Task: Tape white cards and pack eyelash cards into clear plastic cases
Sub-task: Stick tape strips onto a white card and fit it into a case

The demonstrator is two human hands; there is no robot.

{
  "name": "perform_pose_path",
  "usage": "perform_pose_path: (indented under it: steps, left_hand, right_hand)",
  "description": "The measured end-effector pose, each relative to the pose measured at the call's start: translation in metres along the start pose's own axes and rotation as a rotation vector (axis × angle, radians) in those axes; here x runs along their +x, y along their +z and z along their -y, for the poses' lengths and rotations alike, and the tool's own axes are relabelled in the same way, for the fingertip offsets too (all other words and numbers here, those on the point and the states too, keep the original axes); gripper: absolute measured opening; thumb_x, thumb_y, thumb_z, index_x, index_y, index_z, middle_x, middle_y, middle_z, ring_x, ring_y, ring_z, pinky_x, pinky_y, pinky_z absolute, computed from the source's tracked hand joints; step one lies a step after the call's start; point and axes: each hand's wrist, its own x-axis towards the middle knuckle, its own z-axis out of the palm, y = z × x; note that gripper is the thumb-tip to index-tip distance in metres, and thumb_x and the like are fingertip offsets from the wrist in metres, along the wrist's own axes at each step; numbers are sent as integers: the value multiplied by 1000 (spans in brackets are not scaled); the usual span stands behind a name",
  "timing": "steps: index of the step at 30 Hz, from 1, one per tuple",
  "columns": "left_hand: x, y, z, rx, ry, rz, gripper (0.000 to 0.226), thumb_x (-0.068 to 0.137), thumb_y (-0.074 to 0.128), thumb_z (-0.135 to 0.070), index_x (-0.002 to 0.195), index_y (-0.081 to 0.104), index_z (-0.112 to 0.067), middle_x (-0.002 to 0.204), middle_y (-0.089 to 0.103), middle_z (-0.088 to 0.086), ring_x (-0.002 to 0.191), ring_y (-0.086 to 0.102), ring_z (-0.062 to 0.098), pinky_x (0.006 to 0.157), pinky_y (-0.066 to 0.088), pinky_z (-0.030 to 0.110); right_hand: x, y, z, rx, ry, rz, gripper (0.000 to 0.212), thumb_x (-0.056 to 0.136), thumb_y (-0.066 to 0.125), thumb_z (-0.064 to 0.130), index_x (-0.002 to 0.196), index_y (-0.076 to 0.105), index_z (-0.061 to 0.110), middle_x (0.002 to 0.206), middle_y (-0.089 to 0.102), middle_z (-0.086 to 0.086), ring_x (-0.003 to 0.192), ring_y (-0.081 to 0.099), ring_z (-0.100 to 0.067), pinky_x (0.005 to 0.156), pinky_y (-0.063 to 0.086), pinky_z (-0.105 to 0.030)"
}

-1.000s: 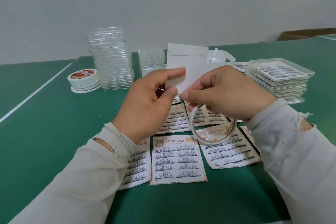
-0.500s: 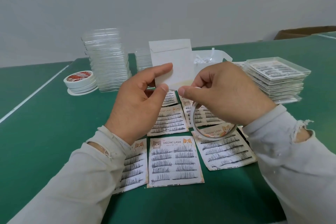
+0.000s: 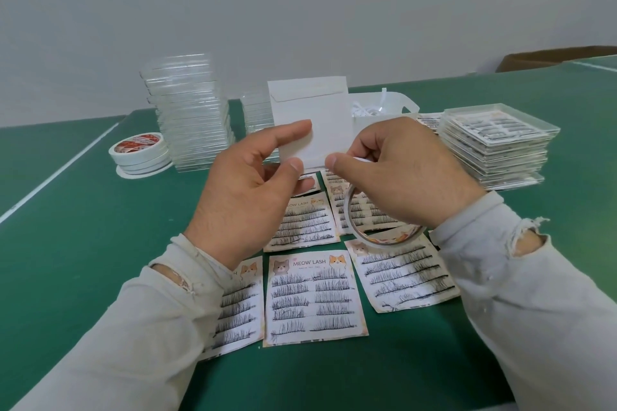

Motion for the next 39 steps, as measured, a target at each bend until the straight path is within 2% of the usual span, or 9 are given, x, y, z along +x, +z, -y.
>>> perform_pose_path:
  steps: [5,9,16,19,22,29,33,36,39]
  left_hand:
    - [-1,0,0,8,-14,55,46,95,56,-2,116,71,-41,136,65,-3,106,72,15,91,60,36]
    - [-1,-2,0,30,-32,65,46,97,52,-5,117,68,-42,134,65,-6,108,71,12,95,58,37]
    - [1,-7,0,107,4,27,46,99,49,4,119,66,-33,122,71,-10,110,69,9,94,58,31]
    - [1,-8,-1,166,21,11,40,94,50,-7,116,67,-36,118,72,-12,108,69,9,97,55,34]
    - [2,-6,-2,114,15,-30,34,92,51,-11,112,68,-34,117,72,-9,106,70,11,91,59,33]
    - [-6,12,-2,-52,12,-78,33,92,61,-18,122,65,-34,123,69,-1,106,70,21,93,59,39]
    - [-7,19,2,53,-2,-45,34,99,60,-14,118,70,-40,102,75,-2,89,70,28,86,60,39]
    - [-4,15,3,33,-28,-88,37,100,59,-9,115,71,-40,111,75,-14,94,71,27,89,60,33]
    - [-3,13,3,3,-23,-136,35,98,59,-14,115,71,-42,117,74,-10,93,71,18,93,58,35]
  right_hand:
    - [1,-1,-1,-7,33,17,40,85,72,51,71,71,13,58,67,2,45,51,-4,52,42,-24]
    - [2,-4,-5,17,49,14,39,80,77,54,70,69,18,55,64,18,48,54,2,54,41,-24]
    - [7,-4,-12,271,-3,28,19,80,83,33,70,73,20,77,75,4,75,68,-14,60,47,-12]
    - [7,-3,-14,309,12,29,21,77,85,36,69,74,20,75,74,8,61,64,-6,52,44,-6]
    - [7,-2,-15,389,26,69,23,78,85,34,72,75,15,59,67,5,42,46,-2,43,38,-14]
    - [8,4,-13,614,69,33,18,80,86,26,72,75,13,59,67,7,42,50,1,45,38,-9]
    - [3,11,-7,554,10,82,18,81,83,28,72,75,16,59,66,6,42,48,-1,46,38,-12]
    - [0,10,-4,476,-76,75,9,85,79,26,78,77,20,68,72,10,50,56,3,53,41,-9]
    - [-5,12,2,332,-172,-5,2,87,77,24,86,77,25,75,72,19,68,63,8,65,44,-9]
